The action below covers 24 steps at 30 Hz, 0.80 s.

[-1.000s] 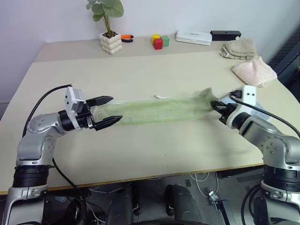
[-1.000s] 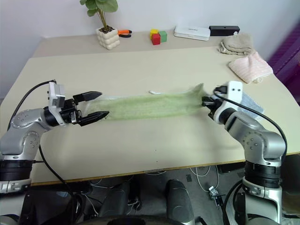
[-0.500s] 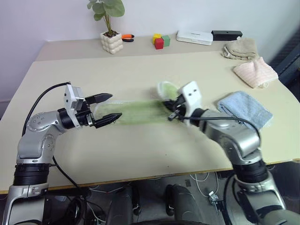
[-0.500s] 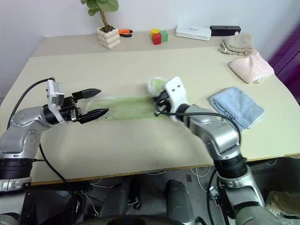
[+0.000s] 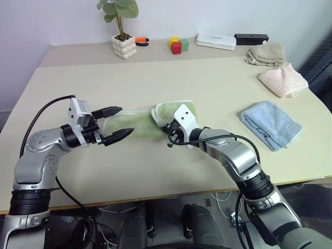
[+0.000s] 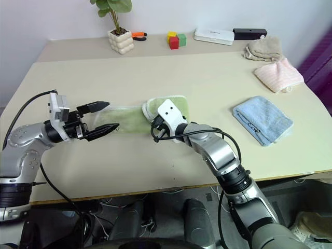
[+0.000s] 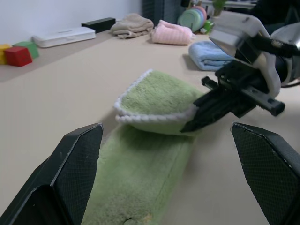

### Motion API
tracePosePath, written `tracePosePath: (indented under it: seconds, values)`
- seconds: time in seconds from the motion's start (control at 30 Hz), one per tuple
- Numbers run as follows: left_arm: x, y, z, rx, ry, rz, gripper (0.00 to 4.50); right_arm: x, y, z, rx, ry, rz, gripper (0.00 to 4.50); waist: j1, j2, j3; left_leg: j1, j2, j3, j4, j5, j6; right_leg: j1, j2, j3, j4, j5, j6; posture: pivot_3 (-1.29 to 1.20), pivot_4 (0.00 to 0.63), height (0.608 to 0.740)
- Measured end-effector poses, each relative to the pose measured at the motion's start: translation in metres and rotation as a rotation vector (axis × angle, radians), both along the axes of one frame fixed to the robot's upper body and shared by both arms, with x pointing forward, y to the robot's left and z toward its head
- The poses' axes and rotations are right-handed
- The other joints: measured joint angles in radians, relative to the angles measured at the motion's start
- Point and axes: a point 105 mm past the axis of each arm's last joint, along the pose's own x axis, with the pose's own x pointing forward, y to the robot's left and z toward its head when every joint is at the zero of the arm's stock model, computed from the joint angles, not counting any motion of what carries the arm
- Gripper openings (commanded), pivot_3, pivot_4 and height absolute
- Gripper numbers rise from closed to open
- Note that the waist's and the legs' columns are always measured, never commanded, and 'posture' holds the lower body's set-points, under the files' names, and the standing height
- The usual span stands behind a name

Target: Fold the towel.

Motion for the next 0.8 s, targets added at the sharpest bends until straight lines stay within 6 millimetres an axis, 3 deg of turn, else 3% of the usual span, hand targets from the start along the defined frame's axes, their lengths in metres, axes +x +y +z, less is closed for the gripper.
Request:
tracePosePath:
  seconds: [0.03,0.13,0.37,0.5,0.63,0.73,0.8]
  values:
    - [0.000,0.001,0.001,0.000,0.000,0.002,4.50,0.001,0.000,-0.001,-0.006,-0.005,0.000,0.02,0.000,0.000,0.000,0.000,0.000,0.000,0.000,0.000,0.000,0.000,0.000,0.000,0.000,0.000,0.000,0.00,0.150,0.740]
    - [0.000,0.001,0.000,-0.006,0.013,0.004,4.50,0.001,0.002,0.000,0.000,-0.011,-0.001,0.84,0.000,0.000,0.000,0.000,0.000,0.000,0.000,0.000,0.000,0.000,0.000,0.000,0.000,0.000,0.000,0.00,0.150,0.740]
    - [0.001,0.000,0.001,-0.008,0.015,-0.001,4.50,-0.009,0.006,0.004,0.044,0.014,0.068,4.42,0.002,0.000,0.000,0.000,0.000,0.001,0.000,0.000,-0.001,0.000,0.000,0.000,0.000,0.000,0.000,0.00,0.150,0.740]
    - [0.004,-0.002,0.004,-0.009,0.008,-0.008,4.50,-0.025,0.001,0.014,0.127,0.076,0.159,4.47,0.003,0.000,0.000,0.000,0.000,0.001,0.000,-0.001,0.000,0.000,0.000,0.000,0.000,0.000,0.000,0.00,0.150,0.740]
    - [0.005,-0.002,0.003,-0.009,0.014,-0.017,4.50,0.002,-0.027,0.047,0.249,0.039,0.036,4.47,0.003,0.000,0.000,0.000,0.000,0.000,0.000,-0.002,0.001,0.000,0.000,0.000,0.000,0.001,-0.001,0.00,0.150,0.740]
    - [0.006,-0.003,0.002,-0.008,0.020,-0.023,4.50,0.030,-0.049,0.062,0.288,-0.016,-0.103,3.57,0.002,0.000,0.000,0.000,0.000,0.001,0.000,0.000,-0.001,0.000,0.001,0.000,0.000,0.001,0.000,0.00,0.150,0.740]
    - [0.006,-0.004,0.001,-0.008,0.020,-0.026,4.50,0.042,-0.059,0.055,0.283,-0.017,-0.175,2.51,0.002,0.000,0.000,0.000,0.000,0.002,0.000,0.001,-0.001,-0.001,0.001,0.000,0.000,0.001,0.000,0.00,0.150,0.740]
